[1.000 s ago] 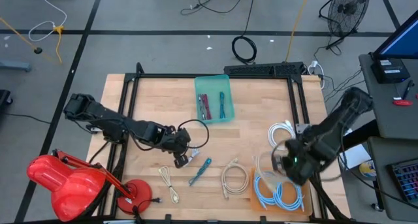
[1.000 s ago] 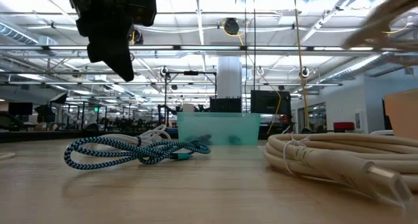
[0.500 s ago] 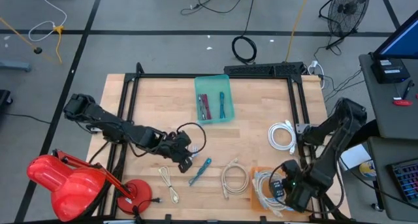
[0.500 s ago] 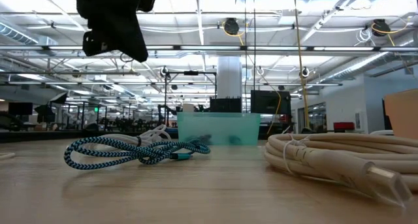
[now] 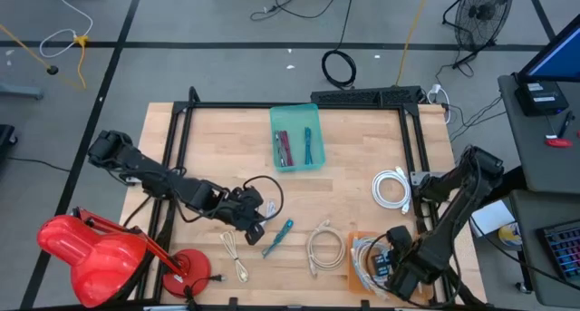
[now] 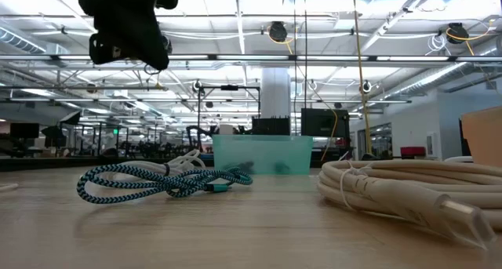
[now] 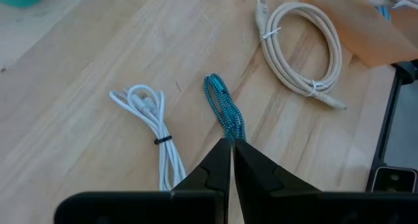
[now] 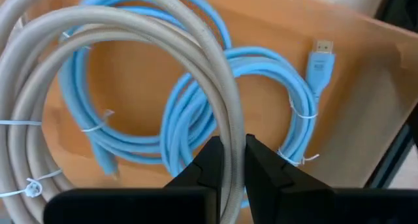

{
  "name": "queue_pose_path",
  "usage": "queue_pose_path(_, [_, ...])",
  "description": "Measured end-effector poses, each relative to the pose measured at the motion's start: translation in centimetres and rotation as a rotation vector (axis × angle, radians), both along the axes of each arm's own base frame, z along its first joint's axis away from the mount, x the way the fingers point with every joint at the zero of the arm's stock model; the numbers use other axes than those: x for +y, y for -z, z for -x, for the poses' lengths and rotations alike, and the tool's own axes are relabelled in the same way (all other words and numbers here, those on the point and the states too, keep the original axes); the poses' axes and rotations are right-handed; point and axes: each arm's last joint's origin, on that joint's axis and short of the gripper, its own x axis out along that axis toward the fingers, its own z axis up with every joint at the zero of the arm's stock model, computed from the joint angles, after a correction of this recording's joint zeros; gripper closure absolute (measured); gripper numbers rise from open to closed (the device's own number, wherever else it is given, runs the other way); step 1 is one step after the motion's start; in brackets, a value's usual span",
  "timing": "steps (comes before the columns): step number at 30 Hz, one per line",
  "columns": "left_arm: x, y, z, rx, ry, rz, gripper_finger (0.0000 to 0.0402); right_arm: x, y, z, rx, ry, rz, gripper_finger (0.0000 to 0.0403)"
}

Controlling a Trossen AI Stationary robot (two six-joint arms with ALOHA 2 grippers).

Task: Pick & Place USB Port
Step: Put the top brown charger cable into the orange bin

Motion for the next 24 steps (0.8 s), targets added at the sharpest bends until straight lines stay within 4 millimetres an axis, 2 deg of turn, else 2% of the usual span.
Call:
queue_pose_path(6, [-0.5,0.0,0.2,0.003,0.004,0.009,0.0380,0.6,2.1,-0.9,0.074,0.014,0.042,0.0375])
queue_pose_path(12, [-0.6,0.0,0.3,0.000,-0.011,0.013,0.0380,-0.3,3.6,-2.9,0.075,0.063,0.121,0.0375])
queue_pose_path(15, [-0.6,0.0,0.3,0.001,-0.014,0.020,0.0380,-0.6,3.9,-3.4,0.066,0.068,0.137,0.0375])
queue_pose_path(20, [-0.7,0.0,0.3,0.005,-0.010,0.026,0.0380,-0.4,4.0,-3.3,0.068,0.058,0.140,0.0373])
queue_pose_path(24, [-0.7,0.0,0.3,0.004,-0.010,0.026,0.0380,-0.1,4.1,-3.2,0.059,0.049,0.123,0.0346])
